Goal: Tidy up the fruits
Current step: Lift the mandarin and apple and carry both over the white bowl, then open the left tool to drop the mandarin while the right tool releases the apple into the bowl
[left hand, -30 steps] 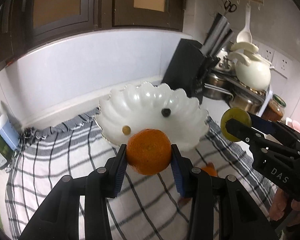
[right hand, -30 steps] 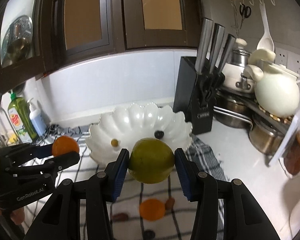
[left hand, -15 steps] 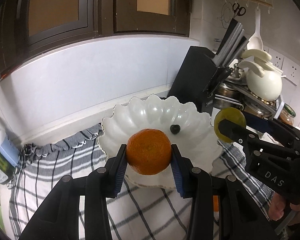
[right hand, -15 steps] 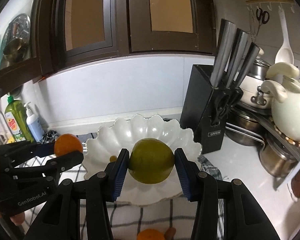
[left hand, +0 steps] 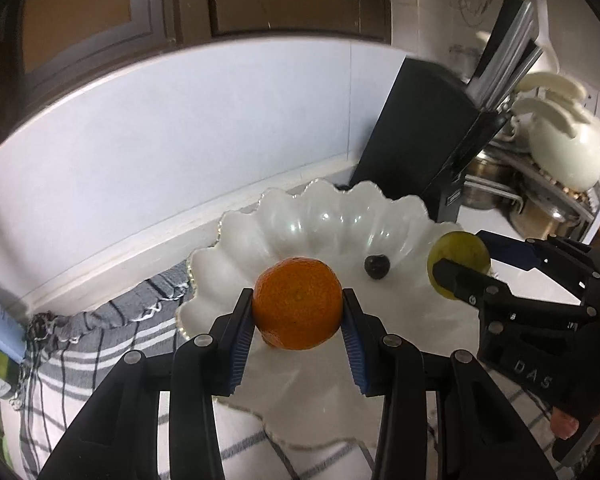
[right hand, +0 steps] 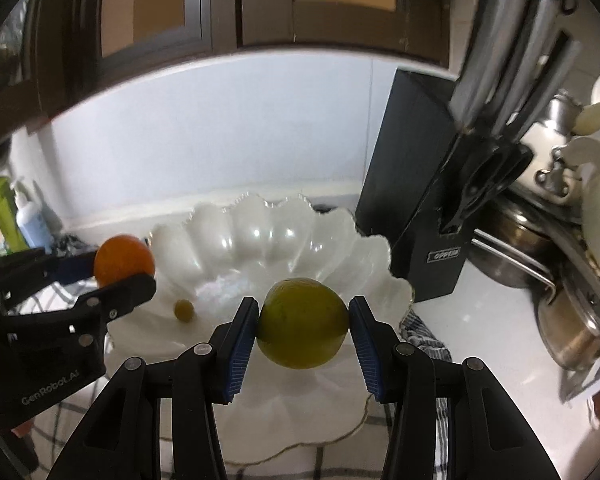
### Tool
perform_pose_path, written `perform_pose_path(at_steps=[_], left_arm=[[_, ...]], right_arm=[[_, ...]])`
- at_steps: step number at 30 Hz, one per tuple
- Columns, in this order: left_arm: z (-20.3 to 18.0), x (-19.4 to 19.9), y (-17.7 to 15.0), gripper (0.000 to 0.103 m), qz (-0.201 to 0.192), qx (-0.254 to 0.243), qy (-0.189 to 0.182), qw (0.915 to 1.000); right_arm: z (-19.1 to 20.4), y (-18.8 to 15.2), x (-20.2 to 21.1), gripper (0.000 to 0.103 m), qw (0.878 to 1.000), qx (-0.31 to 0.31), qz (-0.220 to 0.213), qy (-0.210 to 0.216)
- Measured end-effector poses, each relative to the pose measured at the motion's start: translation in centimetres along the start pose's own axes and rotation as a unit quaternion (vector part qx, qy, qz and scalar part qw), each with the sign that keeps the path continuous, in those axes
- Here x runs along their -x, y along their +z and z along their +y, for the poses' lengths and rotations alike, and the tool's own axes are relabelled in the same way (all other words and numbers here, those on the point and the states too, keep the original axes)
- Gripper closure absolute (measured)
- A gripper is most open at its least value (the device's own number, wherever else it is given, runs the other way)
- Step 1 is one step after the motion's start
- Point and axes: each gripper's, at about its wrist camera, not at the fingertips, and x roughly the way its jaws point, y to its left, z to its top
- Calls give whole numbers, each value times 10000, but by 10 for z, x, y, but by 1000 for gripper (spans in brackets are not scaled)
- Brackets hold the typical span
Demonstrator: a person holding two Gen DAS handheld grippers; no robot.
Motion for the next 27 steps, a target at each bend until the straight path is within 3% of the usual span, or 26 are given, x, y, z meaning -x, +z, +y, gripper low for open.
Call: perform_pose_path(at_steps=[10,20,22,24,27], left_arm=[[-1,-63,14,62,656,-213,-15,9976],[2,-94,20,60,1228,-124,-173,9922],[2,-95,19,54,1247,-115,-149,9920],[2,-91,20,41,1134,-135,-77,9934],[1,-85,22,38,1011,-219,64,9946]], right_arm=[[-5,2,-47,55,9980,183,597,-24],[-8,6,-77,55,9933,31,1140,172],[-12,6,-81,55,9926,-42,1200,200],[-13,6,-82,54,9929,-52,1180,127],[-14,9,-78,53,9935,-68,1138,65]])
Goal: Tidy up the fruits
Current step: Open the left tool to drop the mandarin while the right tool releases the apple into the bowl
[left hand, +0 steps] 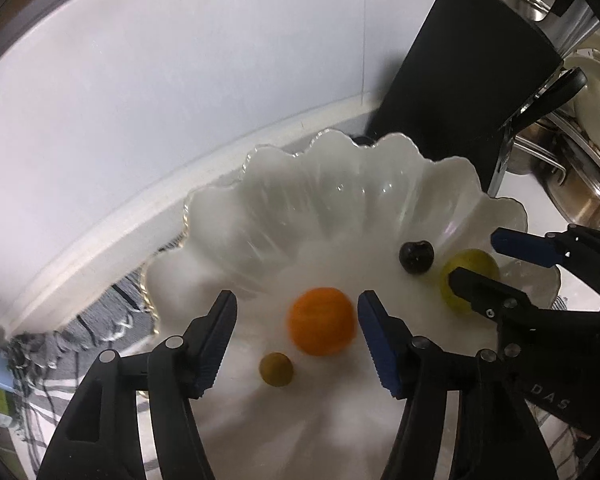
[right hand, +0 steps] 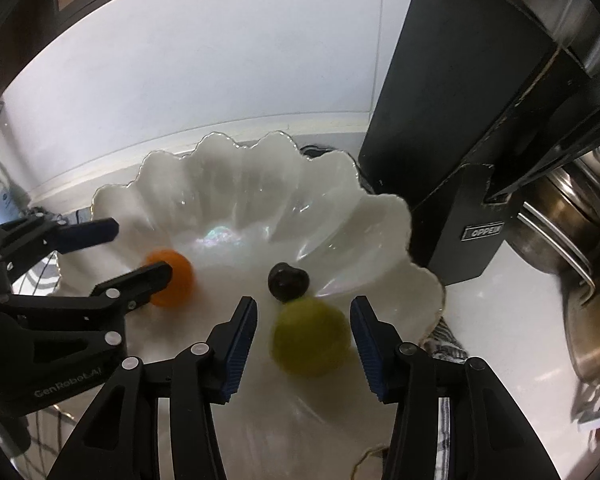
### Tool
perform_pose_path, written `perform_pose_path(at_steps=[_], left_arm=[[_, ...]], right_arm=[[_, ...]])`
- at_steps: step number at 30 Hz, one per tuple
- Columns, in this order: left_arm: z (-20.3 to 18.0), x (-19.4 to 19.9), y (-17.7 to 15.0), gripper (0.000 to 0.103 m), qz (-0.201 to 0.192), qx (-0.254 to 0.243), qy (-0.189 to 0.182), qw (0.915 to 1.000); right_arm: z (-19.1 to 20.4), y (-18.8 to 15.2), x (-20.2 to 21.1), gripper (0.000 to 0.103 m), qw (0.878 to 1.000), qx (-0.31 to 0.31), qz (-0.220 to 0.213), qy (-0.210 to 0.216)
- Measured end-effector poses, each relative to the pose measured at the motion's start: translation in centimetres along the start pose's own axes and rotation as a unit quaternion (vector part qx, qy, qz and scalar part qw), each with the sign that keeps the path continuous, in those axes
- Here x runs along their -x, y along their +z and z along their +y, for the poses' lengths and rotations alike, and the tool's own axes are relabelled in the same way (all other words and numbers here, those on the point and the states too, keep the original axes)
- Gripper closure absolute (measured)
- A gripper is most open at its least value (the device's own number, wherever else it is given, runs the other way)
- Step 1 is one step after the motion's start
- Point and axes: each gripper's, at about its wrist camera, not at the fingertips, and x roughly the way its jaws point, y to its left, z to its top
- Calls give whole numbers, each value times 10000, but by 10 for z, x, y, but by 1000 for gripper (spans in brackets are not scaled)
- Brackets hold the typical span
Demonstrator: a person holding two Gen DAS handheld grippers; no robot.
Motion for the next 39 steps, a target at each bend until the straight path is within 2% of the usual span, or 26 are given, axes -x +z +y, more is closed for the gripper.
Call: perform_pose_path(at_steps=[2,6,9,21,29,39], left_arm=[[2,6,-1,35,-52,39,65,10000],[4,20,-4,31,-140,101,101,9998],[6,29,-7,28,-220,188,82,9995],[9,98,-25,22,-816,338,96,9960],[6,152,-44,18,-1295,350,146,9909],[-6,197,-69,15,-1609,273,59,9866]], right_arm=[[-2,1,4,53,10000,-53,-38,-45],[-2,-1,17,41,9997,-117,-160,-162],[-2,-3,29,37,9993,-137,-278,-198],[8,-21,99,37,9953,-160,-915,-278],[12,-36,147,37,9900,-160,-1346,-388],[21,-68,195,37,9853,-120,-1635,-488]])
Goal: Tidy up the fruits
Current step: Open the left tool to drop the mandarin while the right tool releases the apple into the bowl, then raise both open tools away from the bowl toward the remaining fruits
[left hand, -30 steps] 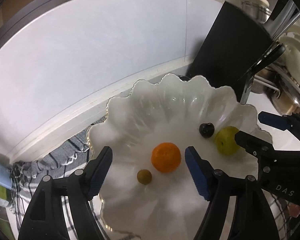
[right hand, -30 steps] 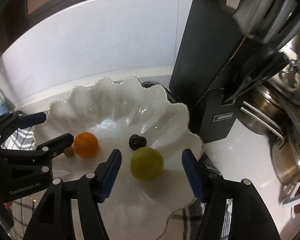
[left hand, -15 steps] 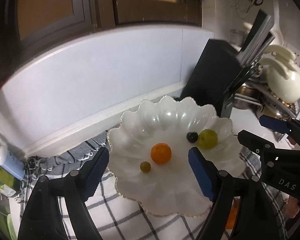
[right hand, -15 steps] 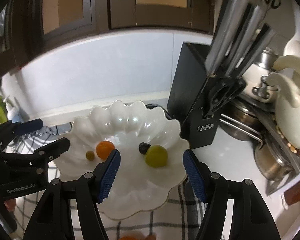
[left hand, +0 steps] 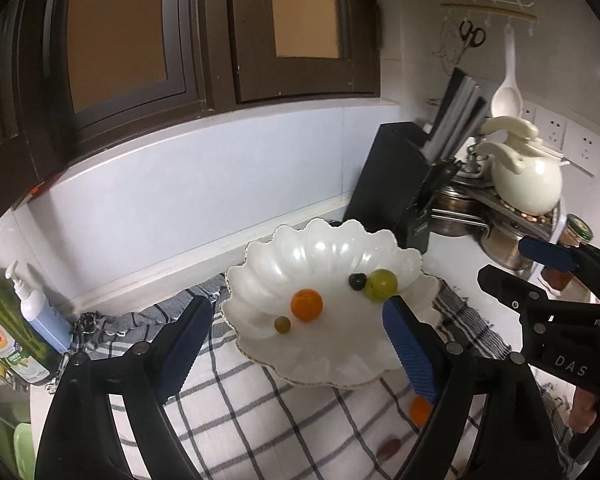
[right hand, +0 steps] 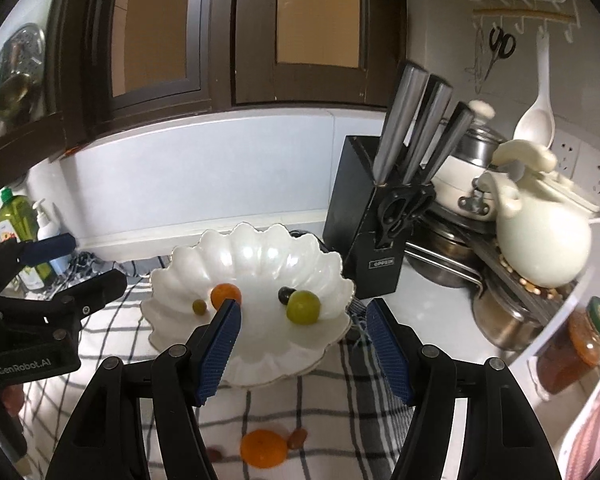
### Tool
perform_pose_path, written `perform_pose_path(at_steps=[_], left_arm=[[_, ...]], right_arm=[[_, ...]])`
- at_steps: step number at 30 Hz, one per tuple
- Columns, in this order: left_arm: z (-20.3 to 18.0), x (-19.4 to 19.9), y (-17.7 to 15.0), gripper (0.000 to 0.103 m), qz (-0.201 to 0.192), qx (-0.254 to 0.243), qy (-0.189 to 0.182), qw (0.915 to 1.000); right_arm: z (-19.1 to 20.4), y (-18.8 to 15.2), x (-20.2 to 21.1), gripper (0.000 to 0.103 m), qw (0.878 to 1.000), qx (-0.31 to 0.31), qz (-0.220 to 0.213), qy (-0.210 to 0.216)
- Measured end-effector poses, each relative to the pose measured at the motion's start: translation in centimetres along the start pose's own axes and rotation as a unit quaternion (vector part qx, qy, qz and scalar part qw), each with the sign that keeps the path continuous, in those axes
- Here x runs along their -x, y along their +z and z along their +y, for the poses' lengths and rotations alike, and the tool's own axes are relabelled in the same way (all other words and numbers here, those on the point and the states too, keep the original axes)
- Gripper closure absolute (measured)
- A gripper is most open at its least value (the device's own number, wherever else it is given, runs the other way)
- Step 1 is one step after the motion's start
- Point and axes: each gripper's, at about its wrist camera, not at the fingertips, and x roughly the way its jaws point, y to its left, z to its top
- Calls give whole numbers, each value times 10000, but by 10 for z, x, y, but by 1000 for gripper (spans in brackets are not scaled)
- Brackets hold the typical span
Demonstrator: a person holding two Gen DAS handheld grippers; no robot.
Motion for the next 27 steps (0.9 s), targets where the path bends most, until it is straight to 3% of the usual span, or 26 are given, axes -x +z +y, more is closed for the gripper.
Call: perform_pose_path(at_steps=[9,27], left_arm=[[-10,31,-16,12,-147,-96,-126,9998],[-27,54,-60,13,59,-454,-351,9983]], right_arm=[[1,-19,30,37,10000,-37,-27,-42],[3,-63,53,37,9995,-160,275,68]])
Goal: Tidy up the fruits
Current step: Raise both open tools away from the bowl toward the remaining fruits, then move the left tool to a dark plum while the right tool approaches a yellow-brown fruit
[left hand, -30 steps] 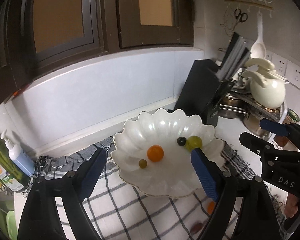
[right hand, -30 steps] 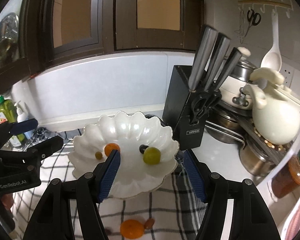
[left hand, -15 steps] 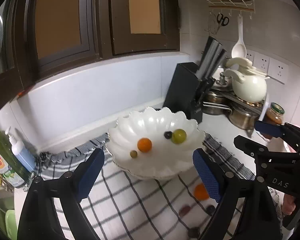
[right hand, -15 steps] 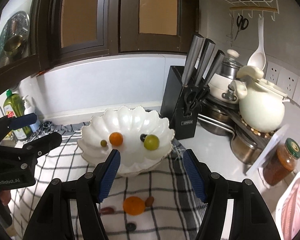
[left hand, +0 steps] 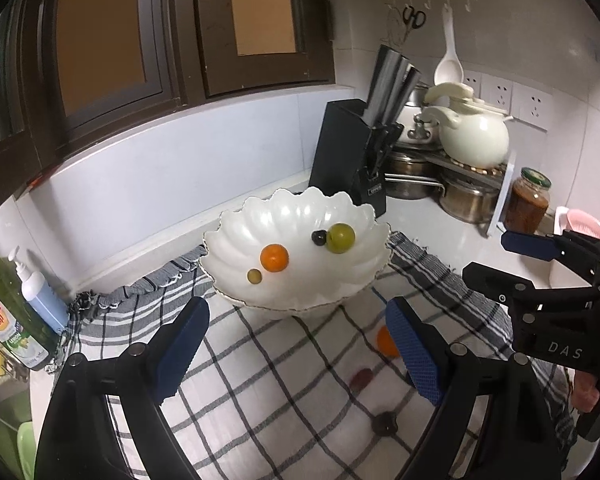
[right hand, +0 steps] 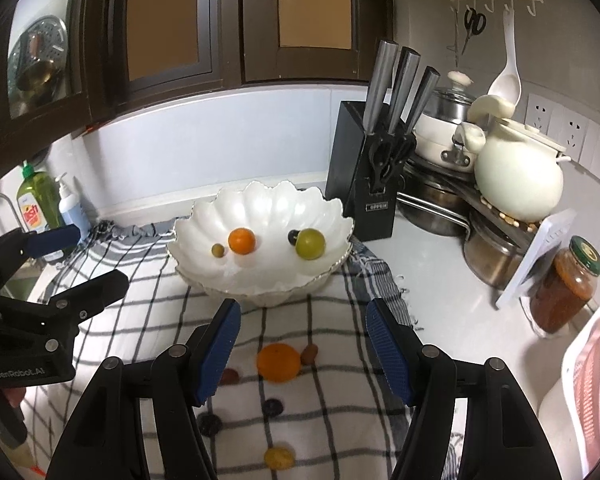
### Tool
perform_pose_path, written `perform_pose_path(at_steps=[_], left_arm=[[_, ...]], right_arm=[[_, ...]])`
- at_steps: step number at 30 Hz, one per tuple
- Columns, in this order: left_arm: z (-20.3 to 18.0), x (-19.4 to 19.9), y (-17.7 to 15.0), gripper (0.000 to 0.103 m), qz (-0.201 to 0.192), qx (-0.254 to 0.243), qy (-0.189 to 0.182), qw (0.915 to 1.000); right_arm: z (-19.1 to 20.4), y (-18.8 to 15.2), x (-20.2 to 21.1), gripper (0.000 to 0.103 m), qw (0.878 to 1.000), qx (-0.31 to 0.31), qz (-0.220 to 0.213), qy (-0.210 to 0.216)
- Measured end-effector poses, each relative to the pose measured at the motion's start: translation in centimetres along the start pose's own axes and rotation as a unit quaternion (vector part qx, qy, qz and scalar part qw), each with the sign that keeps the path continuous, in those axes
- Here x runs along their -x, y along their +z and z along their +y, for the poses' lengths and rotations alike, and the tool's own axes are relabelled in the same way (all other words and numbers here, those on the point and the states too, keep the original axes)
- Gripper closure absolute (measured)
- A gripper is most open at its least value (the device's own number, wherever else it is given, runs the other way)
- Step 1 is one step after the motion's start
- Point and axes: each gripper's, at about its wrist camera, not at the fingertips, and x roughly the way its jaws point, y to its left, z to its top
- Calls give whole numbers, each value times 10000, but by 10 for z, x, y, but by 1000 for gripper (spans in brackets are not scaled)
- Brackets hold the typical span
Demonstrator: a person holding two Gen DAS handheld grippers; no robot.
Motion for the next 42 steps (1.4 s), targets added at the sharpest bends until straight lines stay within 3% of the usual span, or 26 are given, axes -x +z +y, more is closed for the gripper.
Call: perform_pose_path(at_steps=[23,34,42], left_arm=[[-24,-12,-55,16,596,-336,-272,9973],[-37,-31,-80,27,1056,-632,-603,9906],[-49,-37,-90,35,1137,-853,-807,9866]], right_arm=[[7,-65,-12,37,9944,-32,1017,281],[7,-87,-27,39,9900,88,1364,341],[5,-100,-36,48,9864,29,1579,452]])
